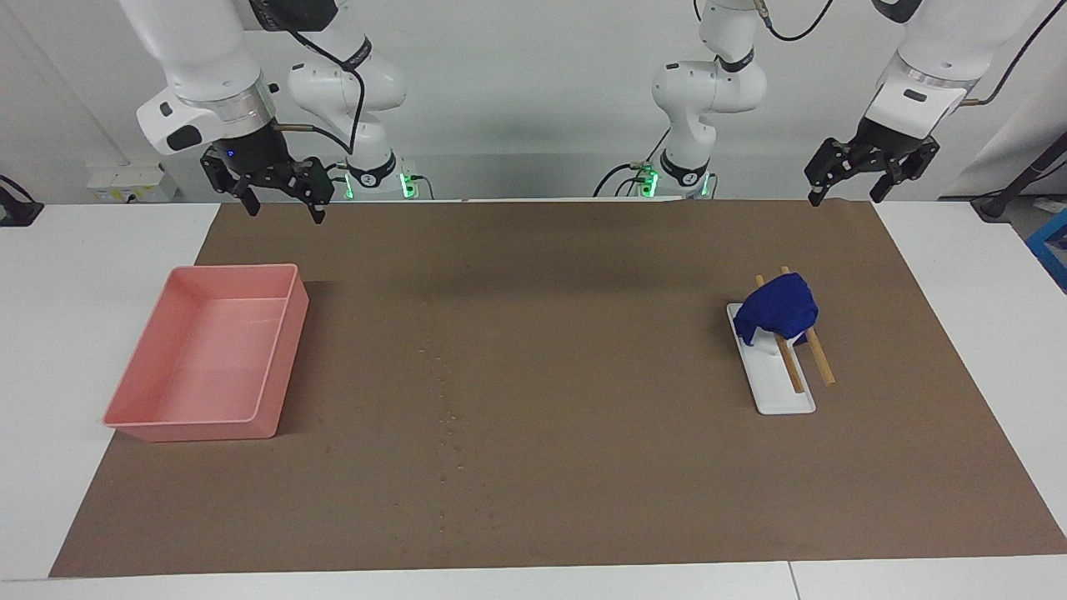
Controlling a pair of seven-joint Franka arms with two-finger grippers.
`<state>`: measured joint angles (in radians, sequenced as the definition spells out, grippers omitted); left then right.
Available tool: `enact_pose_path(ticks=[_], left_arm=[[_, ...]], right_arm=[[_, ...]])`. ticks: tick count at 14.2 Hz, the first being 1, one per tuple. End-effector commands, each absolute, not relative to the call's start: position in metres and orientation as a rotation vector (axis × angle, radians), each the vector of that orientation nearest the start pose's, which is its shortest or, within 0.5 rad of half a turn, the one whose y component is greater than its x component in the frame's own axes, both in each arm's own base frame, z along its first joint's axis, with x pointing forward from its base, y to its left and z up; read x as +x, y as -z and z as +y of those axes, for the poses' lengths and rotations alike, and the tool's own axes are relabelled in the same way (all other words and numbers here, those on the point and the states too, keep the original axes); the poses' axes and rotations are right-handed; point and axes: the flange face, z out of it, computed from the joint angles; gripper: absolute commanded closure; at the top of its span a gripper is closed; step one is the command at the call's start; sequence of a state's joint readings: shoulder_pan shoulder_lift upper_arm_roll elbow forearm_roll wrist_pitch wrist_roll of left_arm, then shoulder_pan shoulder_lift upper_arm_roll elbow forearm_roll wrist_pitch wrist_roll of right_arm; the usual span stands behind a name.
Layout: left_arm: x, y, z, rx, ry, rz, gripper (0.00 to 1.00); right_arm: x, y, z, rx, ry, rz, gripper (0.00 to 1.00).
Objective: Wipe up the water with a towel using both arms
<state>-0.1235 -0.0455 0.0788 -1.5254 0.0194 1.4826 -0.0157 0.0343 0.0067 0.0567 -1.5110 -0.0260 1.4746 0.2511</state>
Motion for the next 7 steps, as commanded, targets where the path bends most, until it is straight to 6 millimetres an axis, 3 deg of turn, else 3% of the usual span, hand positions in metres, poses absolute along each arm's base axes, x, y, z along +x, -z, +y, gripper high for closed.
enact_pose_path(ticks=[1,7], left_arm=[[0.5245,-0.6643,-0.0184,-3.11,0.013,0.06,0.0],[0.5241,-0.6651,-0.0175,-3.11,0.015,0.053,0.0]], right_arm=[[0.54,-0.6399,0.0471,-3.181,-0.057,0.21,0.0],[0.5385,-0.6374,0.0471,-3.174,-0.069,0.211,0.0]])
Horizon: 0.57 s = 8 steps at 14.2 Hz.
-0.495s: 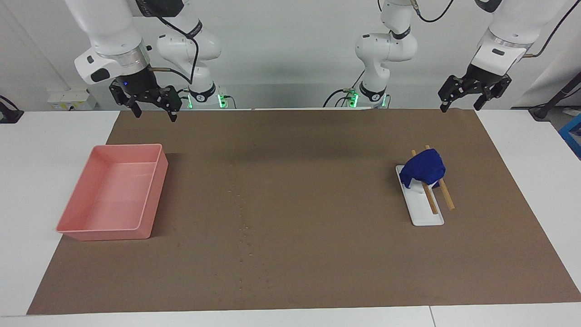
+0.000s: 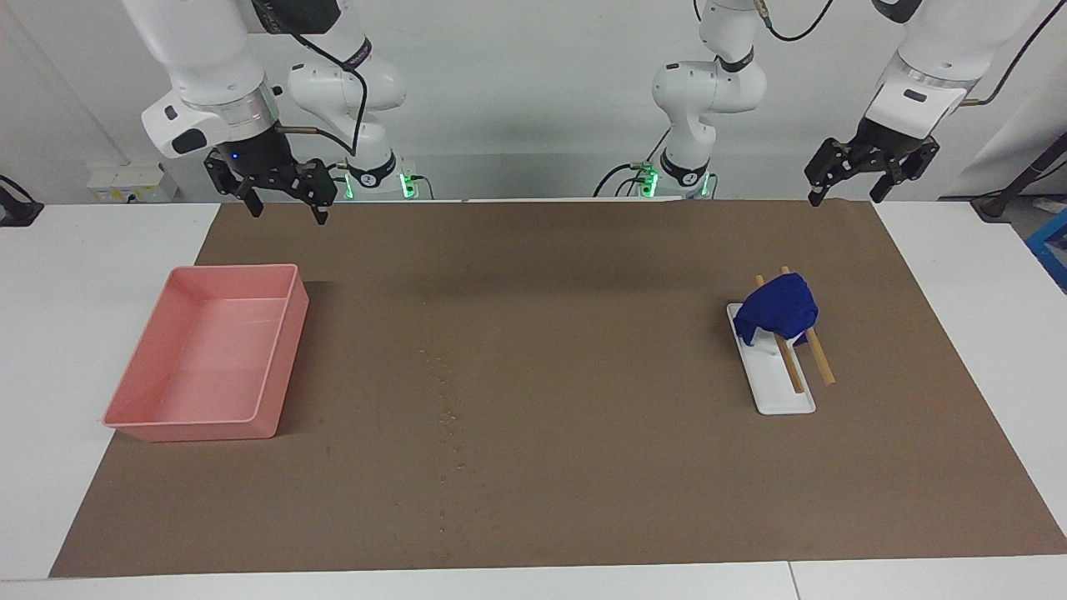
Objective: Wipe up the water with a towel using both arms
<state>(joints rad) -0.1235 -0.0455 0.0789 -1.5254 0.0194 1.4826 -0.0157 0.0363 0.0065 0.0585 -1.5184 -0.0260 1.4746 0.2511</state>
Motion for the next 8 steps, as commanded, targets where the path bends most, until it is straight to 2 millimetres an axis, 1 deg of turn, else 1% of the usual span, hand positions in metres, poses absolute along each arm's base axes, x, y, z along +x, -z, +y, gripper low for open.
enact_pose_path(ticks=[1,6,8], left_arm=[[0.5239,-0.665,-0.0175,-3.11,0.013,0.052,0.0],[0.5225,-0.6598,-0.0184,-3.111,-0.011,0.048,0.0],[0.5189,-0.6552,-0.0171,-3.112,-0.016,0.032,0.0]], right_arm=[[0.5385,-0.6374,0.0471,-3.174,-0.069,0.211,0.0],[0.5386,-0.6373,0.0482,-3.172,-0.062,0.215,0.0],[0.5358,-0.6337,0.0473,-3.173,-0.069,0.215,0.0]])
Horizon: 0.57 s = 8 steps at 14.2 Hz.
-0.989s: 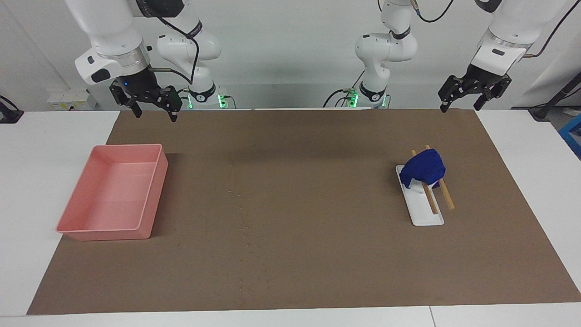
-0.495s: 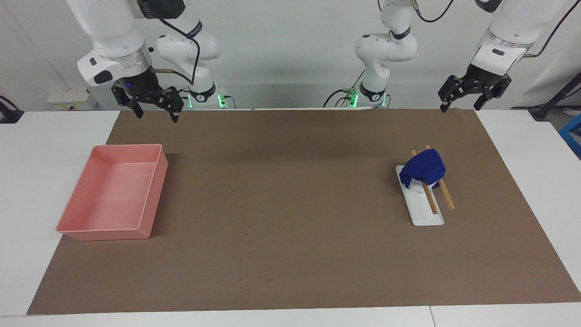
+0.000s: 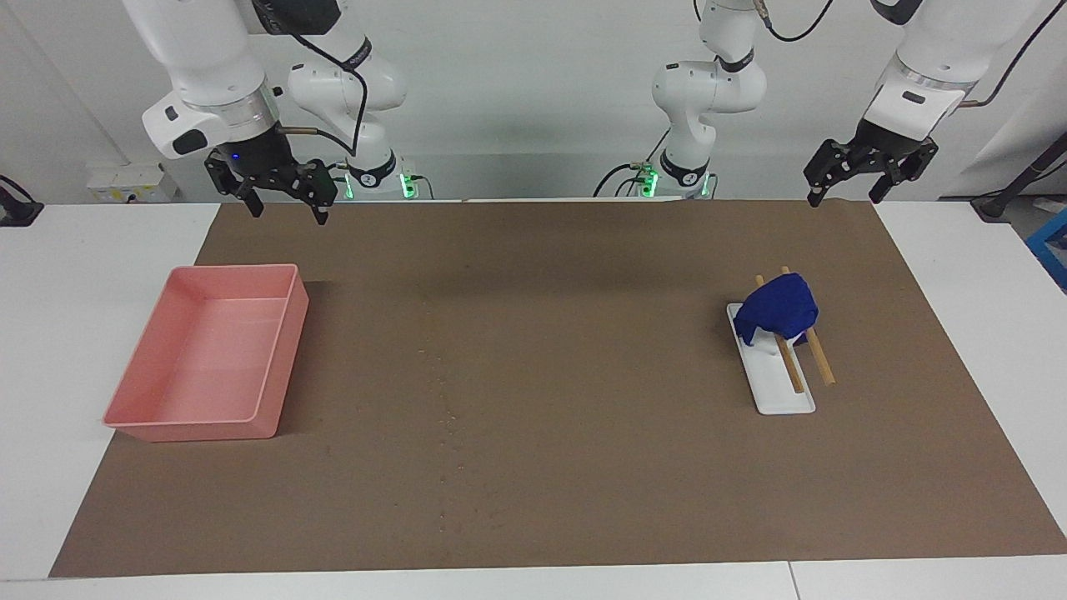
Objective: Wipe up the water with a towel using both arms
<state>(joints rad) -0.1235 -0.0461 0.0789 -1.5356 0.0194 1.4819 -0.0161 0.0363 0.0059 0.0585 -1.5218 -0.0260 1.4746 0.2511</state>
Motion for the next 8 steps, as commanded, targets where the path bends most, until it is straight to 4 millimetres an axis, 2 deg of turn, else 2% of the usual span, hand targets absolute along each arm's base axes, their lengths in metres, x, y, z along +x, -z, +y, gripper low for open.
enact_pose_path(ticks=[1,3,6,8], left_arm=[[0.517,-0.65,-0.016,-3.113,-0.02,0.028,0.0],[0.511,-0.633,-0.013,-3.118,0.036,0.028,0.0],[0.505,-0.6,0.008,-3.118,0.188,-0.006,0.0],[0.509,-0.585,0.02,-3.113,0.235,-0.038,0.0]], right_arm=[[0.535,-0.631,0.047,-3.174,-0.078,0.215,0.0],[0.535,-0.63,0.047,-3.174,-0.079,0.215,0.0],[0.535,-0.631,0.047,-3.174,-0.076,0.215,0.0],[0.535,-0.631,0.048,-3.174,-0.076,0.212,0.0]])
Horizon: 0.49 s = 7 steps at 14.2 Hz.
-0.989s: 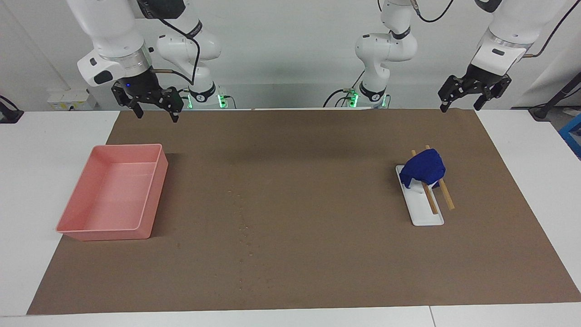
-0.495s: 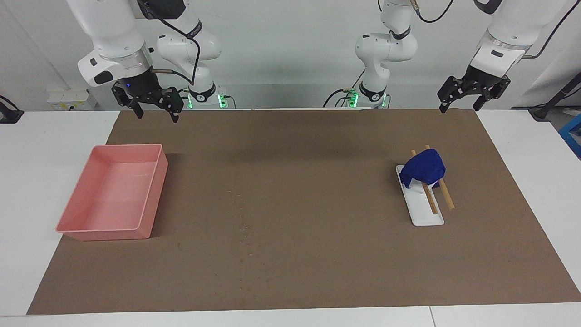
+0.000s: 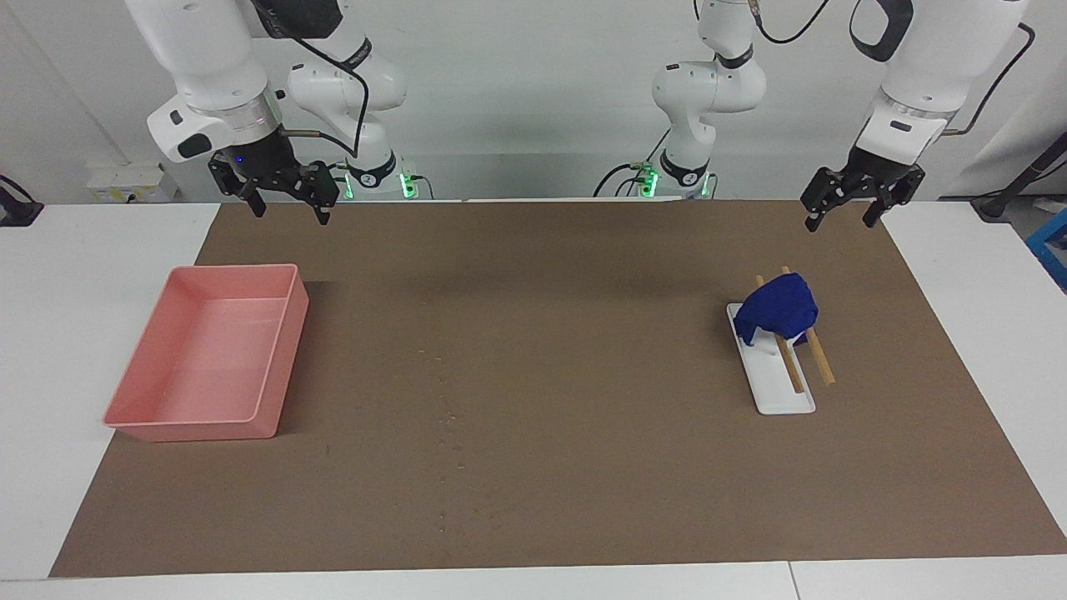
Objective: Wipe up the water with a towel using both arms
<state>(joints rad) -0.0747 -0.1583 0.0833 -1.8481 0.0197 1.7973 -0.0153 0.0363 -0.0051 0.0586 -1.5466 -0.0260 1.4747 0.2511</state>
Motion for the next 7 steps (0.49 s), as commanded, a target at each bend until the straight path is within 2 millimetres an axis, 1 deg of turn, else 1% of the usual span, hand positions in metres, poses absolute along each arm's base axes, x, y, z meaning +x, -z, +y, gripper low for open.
enact_pose_path(ticks=[1,3,4,6,7], left_arm=[[0.513,-0.575,0.023,-3.111,0.25,-0.047,0.0],[0.52,-0.56,0.022,-3.108,0.291,-0.065,0.0],[0.523,-0.554,0.017,-3.109,0.286,-0.063,0.0],[0.531,-0.542,0.01,-3.111,0.283,-0.152,0.0],[0.534,-0.53,-0.002,-3.115,0.279,-0.134,0.0]], right_arm=[[0.535,-0.631,0.048,-3.174,-0.071,0.212,0.0],[0.536,-0.631,0.048,-3.174,-0.066,0.21,0.0],[0.536,-0.631,0.048,-3.174,-0.066,0.21,0.0],[0.536,-0.631,0.048,-3.174,-0.066,0.21,0.0],[0.536,-0.631,0.047,-3.173,-0.059,0.212,0.0]])
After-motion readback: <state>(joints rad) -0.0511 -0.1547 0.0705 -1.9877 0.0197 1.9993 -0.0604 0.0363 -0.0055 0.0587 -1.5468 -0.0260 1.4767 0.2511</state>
